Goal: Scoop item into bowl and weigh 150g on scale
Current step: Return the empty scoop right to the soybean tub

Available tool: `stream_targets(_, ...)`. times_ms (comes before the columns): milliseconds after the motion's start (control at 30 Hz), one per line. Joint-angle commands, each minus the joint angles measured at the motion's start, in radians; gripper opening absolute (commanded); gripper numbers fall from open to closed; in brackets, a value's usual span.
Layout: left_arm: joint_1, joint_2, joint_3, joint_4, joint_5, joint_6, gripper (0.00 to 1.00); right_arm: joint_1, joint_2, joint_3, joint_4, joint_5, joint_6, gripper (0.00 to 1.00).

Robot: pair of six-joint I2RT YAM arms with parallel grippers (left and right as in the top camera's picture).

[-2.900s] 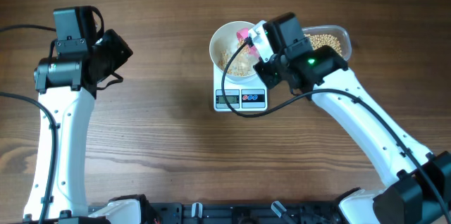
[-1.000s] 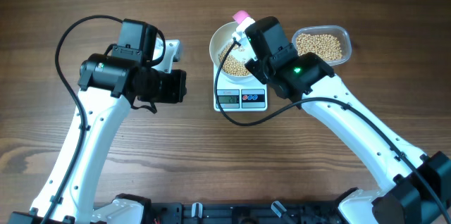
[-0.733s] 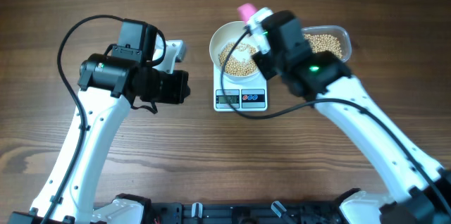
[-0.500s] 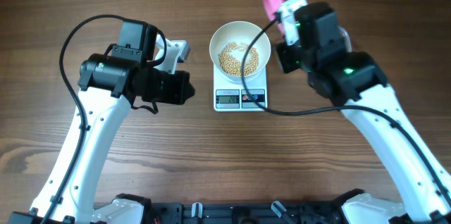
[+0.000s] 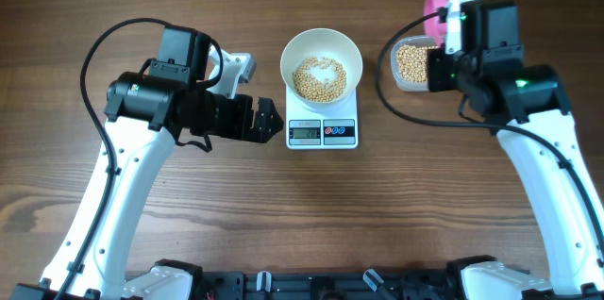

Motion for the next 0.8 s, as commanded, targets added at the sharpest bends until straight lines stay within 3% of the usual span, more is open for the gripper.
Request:
stream_targets(0,-0.004,0.008,0.0,0.003,0.016,0.016,1.0,-0.045,0.026,0.008,-0.002,-0.009,0.003,0.04)
stream_targets(767,-0.004,0.008,0.0,0.003,0.016,0.016,1.0,-0.051,0.283,-0.006,-0.053,0.132,-0.087,0.04)
